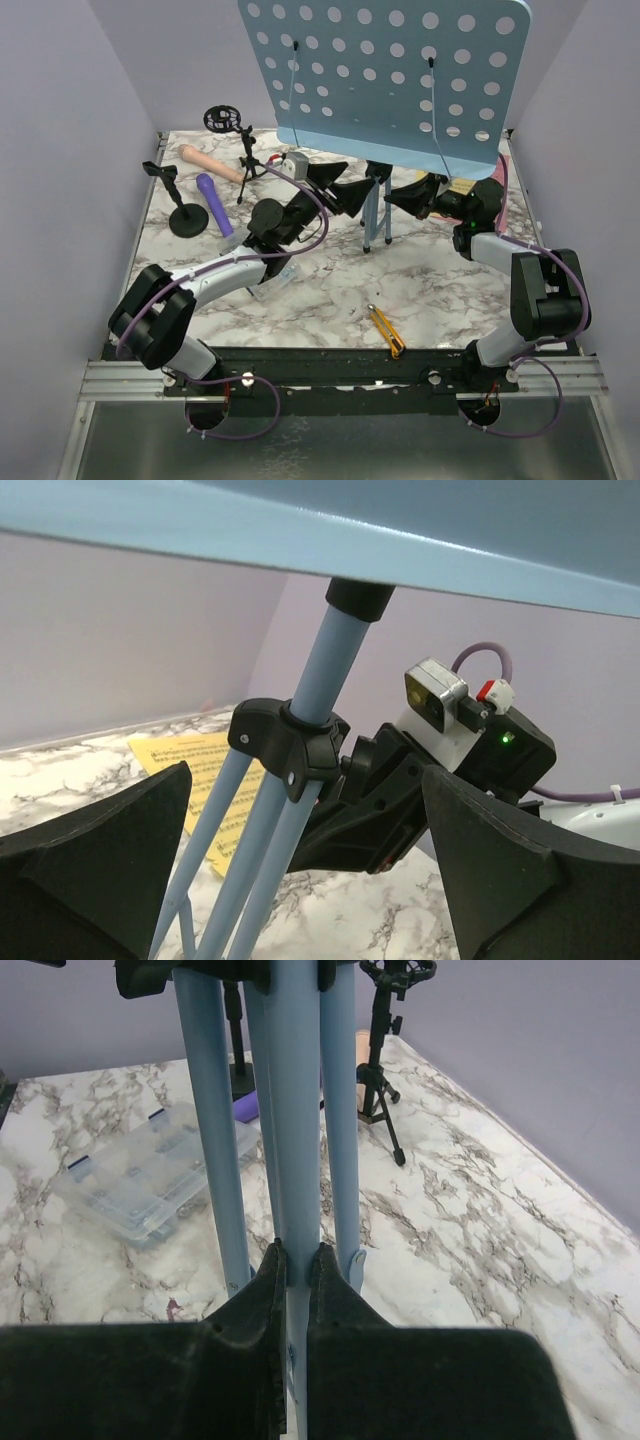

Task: Pack up the instrument practice props
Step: Place the music stand at the center of the board.

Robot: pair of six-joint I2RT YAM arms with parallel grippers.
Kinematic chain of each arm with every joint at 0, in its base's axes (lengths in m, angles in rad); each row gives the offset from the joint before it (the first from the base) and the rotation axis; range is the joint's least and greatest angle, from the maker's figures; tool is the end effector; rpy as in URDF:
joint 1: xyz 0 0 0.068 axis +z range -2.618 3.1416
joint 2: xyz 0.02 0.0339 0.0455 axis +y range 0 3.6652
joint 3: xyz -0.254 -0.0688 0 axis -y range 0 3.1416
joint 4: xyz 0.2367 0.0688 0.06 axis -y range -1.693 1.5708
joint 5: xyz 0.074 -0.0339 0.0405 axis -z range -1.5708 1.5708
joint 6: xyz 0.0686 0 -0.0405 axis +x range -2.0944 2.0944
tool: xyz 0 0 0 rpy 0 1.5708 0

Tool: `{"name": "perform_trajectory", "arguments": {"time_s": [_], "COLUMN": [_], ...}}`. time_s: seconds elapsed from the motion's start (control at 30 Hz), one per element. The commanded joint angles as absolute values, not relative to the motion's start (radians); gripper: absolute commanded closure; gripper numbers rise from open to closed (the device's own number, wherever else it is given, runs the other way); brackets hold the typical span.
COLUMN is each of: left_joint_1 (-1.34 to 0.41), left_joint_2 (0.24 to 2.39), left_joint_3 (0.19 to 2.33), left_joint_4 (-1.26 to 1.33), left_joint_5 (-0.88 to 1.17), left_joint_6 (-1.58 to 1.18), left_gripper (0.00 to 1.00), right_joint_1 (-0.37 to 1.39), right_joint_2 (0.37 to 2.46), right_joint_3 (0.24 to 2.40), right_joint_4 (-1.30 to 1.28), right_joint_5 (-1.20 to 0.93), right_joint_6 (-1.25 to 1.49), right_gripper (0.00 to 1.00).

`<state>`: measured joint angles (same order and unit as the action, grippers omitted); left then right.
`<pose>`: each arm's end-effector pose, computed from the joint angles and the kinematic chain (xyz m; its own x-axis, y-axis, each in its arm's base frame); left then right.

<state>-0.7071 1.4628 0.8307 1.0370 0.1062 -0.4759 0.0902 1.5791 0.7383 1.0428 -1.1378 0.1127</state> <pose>0.2612 -0.2327 0.3306 -0.0637 -0.5448 -0.8361 0.7772 0.4985 -0.3840 0.3184 0.0913 0.2517 0.0947 0.0559 -0.9939 -0.9401 0.3336 -0.0708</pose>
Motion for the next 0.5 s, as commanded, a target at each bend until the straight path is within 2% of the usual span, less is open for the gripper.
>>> {"name": "perform_trajectory", "arguments": {"time_s": [0.0, 0.2, 0.47], "left_joint_1": [-0.704, -0.704, -0.704], "left_joint_2": [1.495, 1.505, 1.549], "left_joint_3": [0.883, 0.892, 0.95], "left_joint_4": [1.112, 1.118, 1.117], "left_joint_5": [0.13, 0.036, 0.008], "left_joint_6": [-0.474, -0.431, -0.425], "left_gripper": [0.02, 0.02, 0.03], "right_joint_1": [0.092, 0.092, 0.092], "right_joint_2": [1.619, 1.619, 1.623], "right_joint_3": [0.735, 0.735, 0.736], "right_joint_4": [0.938, 0.936, 0.933], "right_joint_5": [-1.186, -1.187, -1.184], "right_joint_6": [0.123, 0.123, 0.125], "right_gripper": [1.0, 1.0, 1.0]}}
